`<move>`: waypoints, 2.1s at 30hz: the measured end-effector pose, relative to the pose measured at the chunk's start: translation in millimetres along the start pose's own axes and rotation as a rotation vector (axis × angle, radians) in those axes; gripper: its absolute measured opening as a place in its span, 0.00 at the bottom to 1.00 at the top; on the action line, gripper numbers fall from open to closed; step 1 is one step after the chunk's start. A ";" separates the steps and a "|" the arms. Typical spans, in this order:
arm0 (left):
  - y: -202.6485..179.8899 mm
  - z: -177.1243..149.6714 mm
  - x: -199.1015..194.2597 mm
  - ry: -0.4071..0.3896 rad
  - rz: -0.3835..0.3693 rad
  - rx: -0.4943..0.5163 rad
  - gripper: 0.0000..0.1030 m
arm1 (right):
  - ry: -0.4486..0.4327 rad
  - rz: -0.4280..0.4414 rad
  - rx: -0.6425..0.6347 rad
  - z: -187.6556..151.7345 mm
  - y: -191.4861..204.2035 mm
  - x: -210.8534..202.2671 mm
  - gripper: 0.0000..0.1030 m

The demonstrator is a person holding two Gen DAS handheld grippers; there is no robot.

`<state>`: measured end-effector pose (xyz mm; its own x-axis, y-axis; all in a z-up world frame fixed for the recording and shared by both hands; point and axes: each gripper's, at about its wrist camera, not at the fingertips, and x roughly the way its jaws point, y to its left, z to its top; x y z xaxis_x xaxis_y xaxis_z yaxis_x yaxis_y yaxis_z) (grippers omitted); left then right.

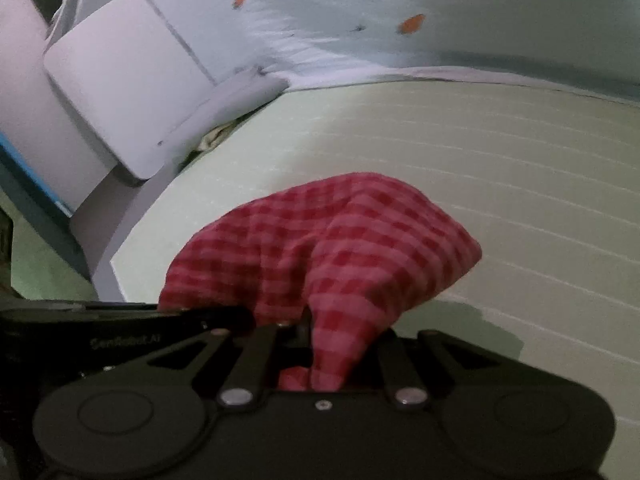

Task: Fold clothes
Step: 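Pinch the folded red garment with both grippers and carry it to the grey cloth stack, then lower the red garment onto the grey stack and open both grippers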

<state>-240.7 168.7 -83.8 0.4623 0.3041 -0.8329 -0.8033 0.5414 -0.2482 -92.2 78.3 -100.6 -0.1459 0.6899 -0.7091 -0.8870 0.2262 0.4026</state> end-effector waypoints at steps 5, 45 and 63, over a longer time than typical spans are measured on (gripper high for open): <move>73.4 22.9 -2.0 -0.025 0.009 -0.021 0.10 | -0.001 0.007 -0.052 19.3 57.9 49.1 0.08; 479.5 371.9 90.0 -0.396 0.246 -0.393 0.82 | -0.095 -0.145 -0.180 449.8 229.7 503.5 0.93; 358.7 246.2 -42.1 -0.461 0.310 -0.171 1.00 | -0.306 -0.175 -0.161 255.7 274.9 263.2 1.00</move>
<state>-455.9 543.1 -16.0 0.2811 0.7585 -0.5879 -0.9586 0.2503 -0.1354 -262.4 497.9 -28.5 0.1292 0.8294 -0.5435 -0.9480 0.2641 0.1776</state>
